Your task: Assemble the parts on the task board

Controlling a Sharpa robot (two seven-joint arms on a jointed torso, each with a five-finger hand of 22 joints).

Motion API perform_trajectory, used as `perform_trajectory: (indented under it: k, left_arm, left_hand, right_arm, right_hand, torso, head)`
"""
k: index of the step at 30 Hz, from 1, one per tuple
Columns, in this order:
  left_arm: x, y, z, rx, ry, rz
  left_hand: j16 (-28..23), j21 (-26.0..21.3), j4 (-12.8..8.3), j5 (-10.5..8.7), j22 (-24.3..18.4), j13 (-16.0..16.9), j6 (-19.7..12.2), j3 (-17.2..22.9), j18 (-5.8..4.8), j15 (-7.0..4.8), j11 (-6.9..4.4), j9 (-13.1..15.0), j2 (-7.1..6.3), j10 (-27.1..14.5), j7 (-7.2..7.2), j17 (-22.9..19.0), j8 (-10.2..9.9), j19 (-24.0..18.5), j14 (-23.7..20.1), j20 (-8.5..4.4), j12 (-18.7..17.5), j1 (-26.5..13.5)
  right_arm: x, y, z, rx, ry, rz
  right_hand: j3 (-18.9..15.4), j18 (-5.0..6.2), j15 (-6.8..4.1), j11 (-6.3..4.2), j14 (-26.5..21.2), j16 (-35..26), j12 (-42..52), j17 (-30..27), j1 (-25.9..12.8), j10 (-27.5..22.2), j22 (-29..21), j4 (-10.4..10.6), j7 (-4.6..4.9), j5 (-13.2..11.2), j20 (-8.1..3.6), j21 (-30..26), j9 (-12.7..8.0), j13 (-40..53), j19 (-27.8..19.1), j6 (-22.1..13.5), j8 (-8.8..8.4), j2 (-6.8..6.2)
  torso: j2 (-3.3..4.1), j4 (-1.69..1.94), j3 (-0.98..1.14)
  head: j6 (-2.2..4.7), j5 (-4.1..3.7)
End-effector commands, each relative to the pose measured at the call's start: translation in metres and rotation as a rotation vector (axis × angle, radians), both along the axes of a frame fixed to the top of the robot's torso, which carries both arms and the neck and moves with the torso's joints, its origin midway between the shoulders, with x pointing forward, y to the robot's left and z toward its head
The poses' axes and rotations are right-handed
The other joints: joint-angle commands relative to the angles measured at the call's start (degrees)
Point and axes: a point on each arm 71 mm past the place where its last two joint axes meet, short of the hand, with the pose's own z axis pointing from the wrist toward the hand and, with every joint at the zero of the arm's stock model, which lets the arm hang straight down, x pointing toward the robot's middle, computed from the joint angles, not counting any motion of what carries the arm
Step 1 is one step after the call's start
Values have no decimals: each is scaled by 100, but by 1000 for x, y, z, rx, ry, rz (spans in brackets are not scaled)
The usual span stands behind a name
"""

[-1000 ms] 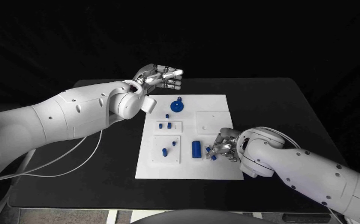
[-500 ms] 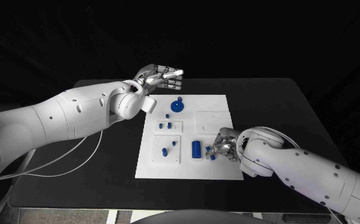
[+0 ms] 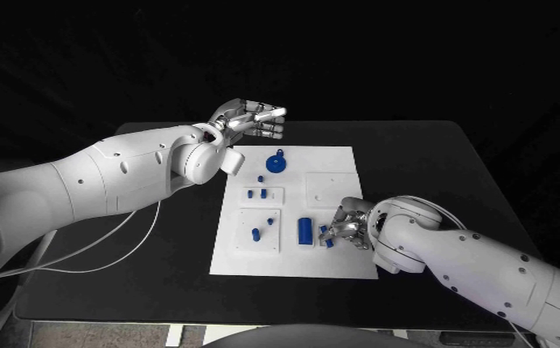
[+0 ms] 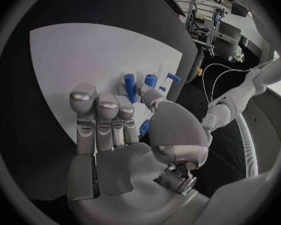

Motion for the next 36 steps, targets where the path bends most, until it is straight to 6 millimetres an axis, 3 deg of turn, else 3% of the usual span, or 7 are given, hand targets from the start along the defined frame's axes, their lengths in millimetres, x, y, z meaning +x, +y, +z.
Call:
perform_trajectory:
  k: [1, 16, 22, 26, 36]
  left_arm:
    - [0, -3, 1, -7, -3, -19]
    - [0, -3, 0, -6, 0, -21]
    - [0, -3, 0, -5, 1, -22]
    - [0, -3, 0, -5, 2, -22]
    - [0, -3, 0, -5, 3, -22]
  left_hand:
    - [-24, 25, 3, -12, 7, 6, -22, -25, 66, -1, 13, -7, 62, -43, -1, 7, -7, -7, -36, 29, 37, -10]
    - [-24, 25, 3, -12, 7, 6, -22, -25, 66, -1, 13, -7, 62, -43, -1, 7, -7, -7, -36, 29, 37, -10]
    - [-24, 24, -6, -12, 7, 6, -18, -35, 66, -1, 13, -7, 78, -47, 1, 7, -7, -10, -39, 29, 37, -8]
    - [-25, 24, -9, -12, 7, 6, -23, -41, 66, 1, 14, -7, 97, -49, 0, 7, -8, -11, -41, 30, 37, -11]
    - [-25, 24, -9, -12, 7, 6, -23, -41, 66, 1, 14, -7, 97, -49, 0, 7, -8, -11, -41, 30, 37, -11]
  right_arm:
    - [-4, 4, -4, 5, 21, 31]
    - [-3, 3, -5, 10, 20, 24]
    - [-2, 3, -5, 16, 24, 24]
    - [-2, 3, -5, 19, 24, 25]
    - [-2, 4, -6, 23, 23, 29]
  right_hand:
    - [26, -100, -39, -38, 7, 25, 18, -3, -54, -15, 527, 75, -108, -39, -6, -15, -12, 4, 157, 69, 3, -6]
    - [-27, -94, -42, -36, 2, 13, -12, -10, -122, -36, 525, 208, -109, -151, -9, -30, -23, -6, 157, 43, 2, -91]
    - [-143, -89, -41, -32, 2, 6, -34, -9, -161, -43, 523, 417, -111, -735, -8, -46, -29, -20, 159, 33, 1, -102]
    - [-245, -86, -40, -28, 1, 0, -43, -9, -123, -46, 522, 586, -107, -987, -6, -55, -34, -29, 159, 33, 2, -140]
    - [-337, -77, -39, -23, 0, -24, -68, -16, -62, -60, 518, 794, -103, -1146, -4, -82, -38, -50, 156, 27, 2, -226]
  torso:
    - [2, 1, 1]
    - [0, -3, 4]
    - [-1, -1, 4]
    - [0, -3, 5]
    - [1, -2, 3]
  head:
    - [0, 5]
    - [3, 30]
    - [7, 31]
    - [7, 32]
    - [7, 38]
